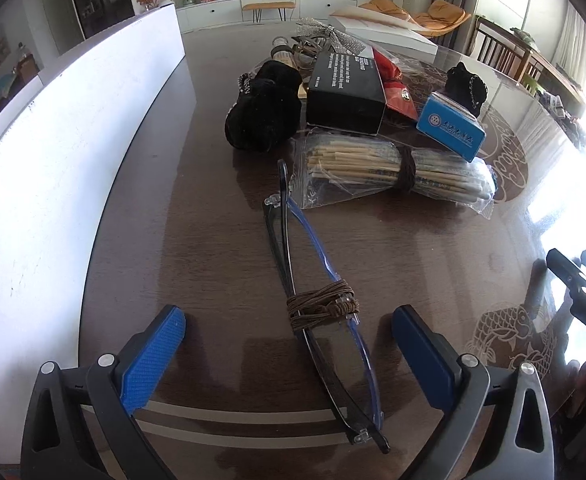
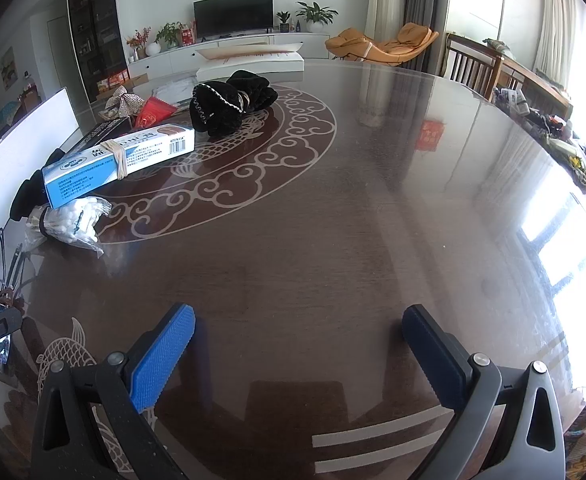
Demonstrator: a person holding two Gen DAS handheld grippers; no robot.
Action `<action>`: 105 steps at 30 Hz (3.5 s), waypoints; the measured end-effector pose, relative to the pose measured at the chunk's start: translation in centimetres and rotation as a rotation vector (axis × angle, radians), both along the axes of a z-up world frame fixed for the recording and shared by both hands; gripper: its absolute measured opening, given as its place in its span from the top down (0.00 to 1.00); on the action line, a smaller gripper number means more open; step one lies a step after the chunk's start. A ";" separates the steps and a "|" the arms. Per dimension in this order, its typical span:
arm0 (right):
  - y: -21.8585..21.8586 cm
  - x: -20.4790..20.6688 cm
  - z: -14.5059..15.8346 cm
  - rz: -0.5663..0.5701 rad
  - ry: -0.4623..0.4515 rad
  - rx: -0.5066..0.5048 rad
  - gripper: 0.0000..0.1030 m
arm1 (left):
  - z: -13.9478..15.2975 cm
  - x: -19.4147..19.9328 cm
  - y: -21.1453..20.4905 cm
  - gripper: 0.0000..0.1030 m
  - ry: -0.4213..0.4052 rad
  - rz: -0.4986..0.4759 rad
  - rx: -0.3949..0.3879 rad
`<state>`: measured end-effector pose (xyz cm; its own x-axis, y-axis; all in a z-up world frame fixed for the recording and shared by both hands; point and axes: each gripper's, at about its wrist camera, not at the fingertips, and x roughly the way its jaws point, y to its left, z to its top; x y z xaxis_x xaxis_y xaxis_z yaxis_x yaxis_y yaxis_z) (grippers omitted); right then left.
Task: Organize objects
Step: 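Close the left tool on the twine-tied glasses and lift them, then carry the glasses with the left tool to the bin while the right tool grasps the swab bundle, then release the glasses and swab bundle into the bin, open both tools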
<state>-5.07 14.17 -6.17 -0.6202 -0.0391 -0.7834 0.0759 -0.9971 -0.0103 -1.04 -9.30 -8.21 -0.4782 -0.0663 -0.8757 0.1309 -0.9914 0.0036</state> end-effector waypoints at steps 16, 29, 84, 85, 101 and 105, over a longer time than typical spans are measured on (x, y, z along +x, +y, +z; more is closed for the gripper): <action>0.0 0.0 0.0 0.001 0.000 0.000 0.00 | -0.2 0.6 -0.3 0.00 0.078 -0.074 -0.010; -0.8 0.5 0.4 0.080 -0.030 -0.032 0.00 | 1.0 1.7 -0.1 0.72 0.108 -0.177 -0.002; -37.0 0.1 18.2 0.832 -0.209 -0.413 0.72 | 13.2 8.6 -24.0 0.72 0.312 0.222 0.131; -38.4 0.3 17.2 0.842 -0.234 -0.415 0.72 | 12.4 8.4 -25.0 0.72 0.282 0.243 0.117; -24.6 -0.6 10.8 0.514 -0.063 -0.272 0.10 | 13.6 6.7 -15.0 0.21 0.333 0.034 0.170; -17.0 -0.7 5.8 0.347 -0.084 -0.107 0.10 | 13.8 6.0 -7.9 0.00 0.331 -0.158 0.270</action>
